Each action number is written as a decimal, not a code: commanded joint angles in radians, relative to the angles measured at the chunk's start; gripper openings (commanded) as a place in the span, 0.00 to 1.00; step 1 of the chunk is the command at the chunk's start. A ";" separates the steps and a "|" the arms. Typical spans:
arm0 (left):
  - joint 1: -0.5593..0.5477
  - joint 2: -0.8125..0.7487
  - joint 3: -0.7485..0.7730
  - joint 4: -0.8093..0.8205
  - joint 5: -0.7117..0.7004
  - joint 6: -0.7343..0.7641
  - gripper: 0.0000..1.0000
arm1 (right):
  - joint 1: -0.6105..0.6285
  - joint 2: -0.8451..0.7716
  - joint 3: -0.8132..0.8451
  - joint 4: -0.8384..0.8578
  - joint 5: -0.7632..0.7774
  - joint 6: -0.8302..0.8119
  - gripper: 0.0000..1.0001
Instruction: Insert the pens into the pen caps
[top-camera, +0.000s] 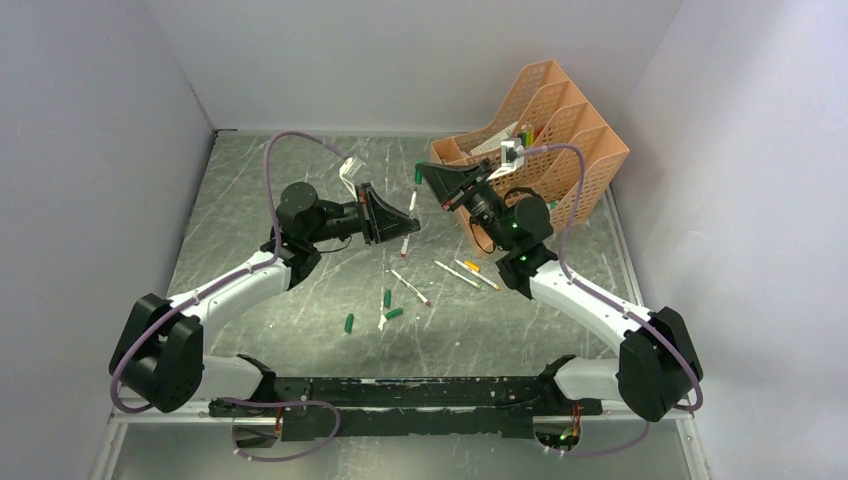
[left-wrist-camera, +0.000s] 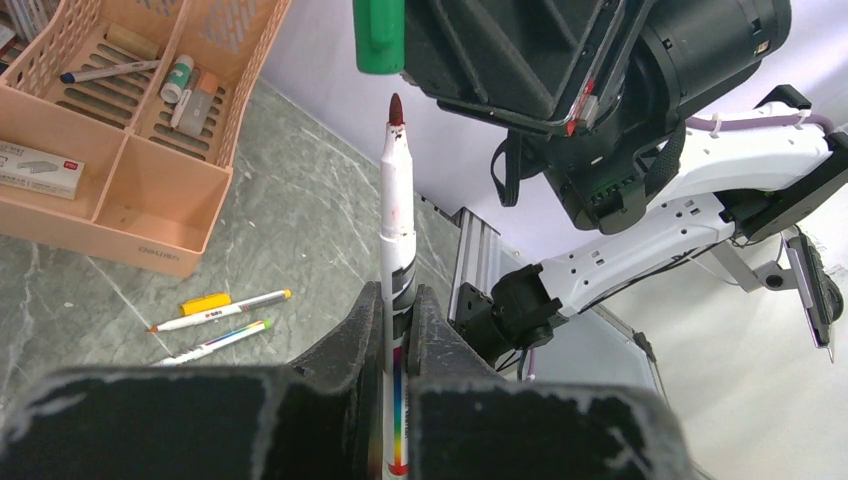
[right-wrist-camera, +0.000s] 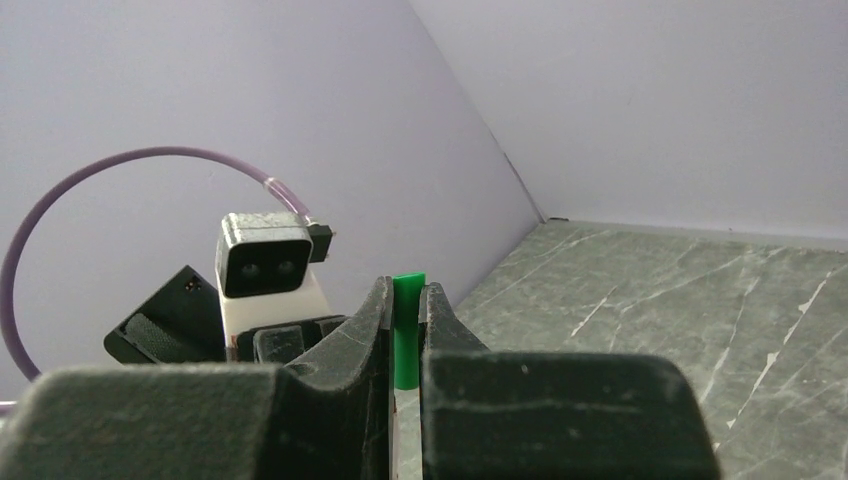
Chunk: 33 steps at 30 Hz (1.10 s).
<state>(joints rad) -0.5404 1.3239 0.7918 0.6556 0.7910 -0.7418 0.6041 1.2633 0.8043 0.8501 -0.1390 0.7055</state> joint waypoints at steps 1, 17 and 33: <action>-0.009 -0.025 0.027 0.028 0.009 0.006 0.07 | 0.000 0.003 -0.030 0.061 -0.001 0.026 0.00; -0.009 -0.012 0.028 0.031 0.011 -0.001 0.07 | 0.001 0.006 -0.009 0.057 -0.002 0.021 0.00; -0.010 -0.026 0.032 0.007 0.000 0.015 0.07 | 0.003 0.001 -0.024 0.061 -0.009 0.028 0.00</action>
<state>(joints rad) -0.5404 1.3239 0.7918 0.6533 0.7906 -0.7410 0.6041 1.2716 0.7902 0.8864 -0.1429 0.7334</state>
